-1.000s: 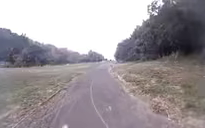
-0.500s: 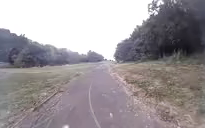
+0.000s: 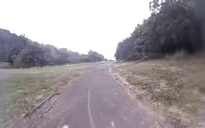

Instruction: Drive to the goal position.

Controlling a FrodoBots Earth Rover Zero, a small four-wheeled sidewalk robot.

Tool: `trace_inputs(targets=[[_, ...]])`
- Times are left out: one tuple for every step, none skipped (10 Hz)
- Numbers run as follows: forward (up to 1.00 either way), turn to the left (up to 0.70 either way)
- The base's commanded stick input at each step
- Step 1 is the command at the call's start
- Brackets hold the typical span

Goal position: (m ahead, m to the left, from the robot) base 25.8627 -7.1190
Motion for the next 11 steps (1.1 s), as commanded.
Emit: trace_inputs(targets=[[0.45,0.0],[0.45,0.0],[0.45,0.0],[0.45,0.0],[0.45,0.0],[0.45,0.0],[0.45,0.0],[0.45,0.0],[0.45,0.0],[0.45,0.0],[0.45,0.0]])
